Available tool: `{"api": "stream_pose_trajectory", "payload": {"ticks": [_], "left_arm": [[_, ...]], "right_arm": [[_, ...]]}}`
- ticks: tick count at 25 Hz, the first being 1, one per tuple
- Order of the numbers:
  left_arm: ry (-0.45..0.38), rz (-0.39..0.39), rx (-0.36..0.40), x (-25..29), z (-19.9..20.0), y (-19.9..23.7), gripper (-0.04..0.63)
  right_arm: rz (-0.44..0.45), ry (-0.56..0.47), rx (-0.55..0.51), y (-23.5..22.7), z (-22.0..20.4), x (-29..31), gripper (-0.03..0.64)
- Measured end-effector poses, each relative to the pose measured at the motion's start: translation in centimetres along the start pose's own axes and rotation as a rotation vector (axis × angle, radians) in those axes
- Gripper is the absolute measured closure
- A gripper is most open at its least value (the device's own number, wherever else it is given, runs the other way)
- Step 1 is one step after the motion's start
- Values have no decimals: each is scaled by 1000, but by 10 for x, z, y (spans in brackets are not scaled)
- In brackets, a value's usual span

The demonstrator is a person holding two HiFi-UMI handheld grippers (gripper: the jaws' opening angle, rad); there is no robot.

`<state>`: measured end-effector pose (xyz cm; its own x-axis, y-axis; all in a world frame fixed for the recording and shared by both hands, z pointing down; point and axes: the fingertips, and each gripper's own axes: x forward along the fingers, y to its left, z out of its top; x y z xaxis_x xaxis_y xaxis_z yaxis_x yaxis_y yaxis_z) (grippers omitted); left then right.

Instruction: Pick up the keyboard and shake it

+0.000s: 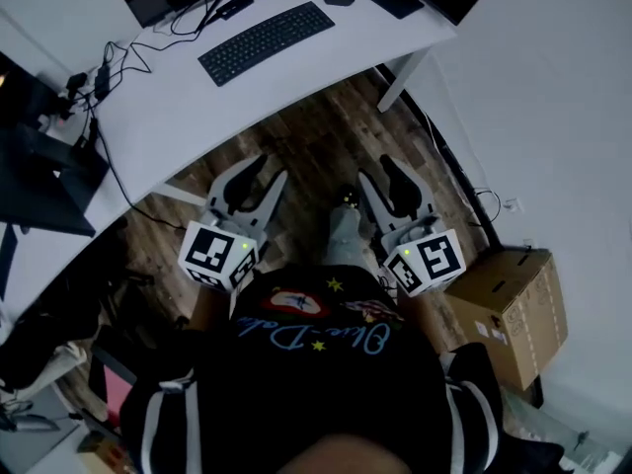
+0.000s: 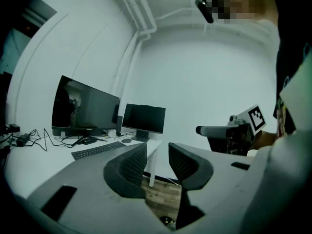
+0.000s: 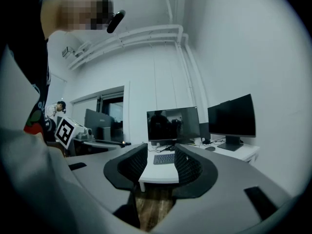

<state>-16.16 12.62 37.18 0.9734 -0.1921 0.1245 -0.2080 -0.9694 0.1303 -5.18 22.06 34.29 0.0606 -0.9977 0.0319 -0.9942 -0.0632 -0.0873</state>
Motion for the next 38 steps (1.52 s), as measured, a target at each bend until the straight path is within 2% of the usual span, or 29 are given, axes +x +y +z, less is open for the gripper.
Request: {"api": "stream_pose_trajectory", "payload": {"ticks": [9,13,18,22,26,29,34,38], "left_arm": [[-24,213,-3,51,23,57,477],[8,287,-33,75,20,72,477],[28,358,-36,110,22,91,477],[69,406,-84,142,23,100,477],[39,474,-90,168,24,115,477],[17,524,-102,178,21,127,477],[42,622,-128,171,8,152,477],[73,721,-162,148,-5,192,477]], "right_arm": [[197,-31,0,-65,28,96,472],[246,-15,19,-99,28,123,472],[294,15,46,-136,24,147,471],[317,35,41,-174,24,164,468],[363,44,29,-204,24,184,468],[403,57,30,-215,22,199,468],[460,67,52,-217,14,223,468],[482,80,54,-211,14,241,468]]}}
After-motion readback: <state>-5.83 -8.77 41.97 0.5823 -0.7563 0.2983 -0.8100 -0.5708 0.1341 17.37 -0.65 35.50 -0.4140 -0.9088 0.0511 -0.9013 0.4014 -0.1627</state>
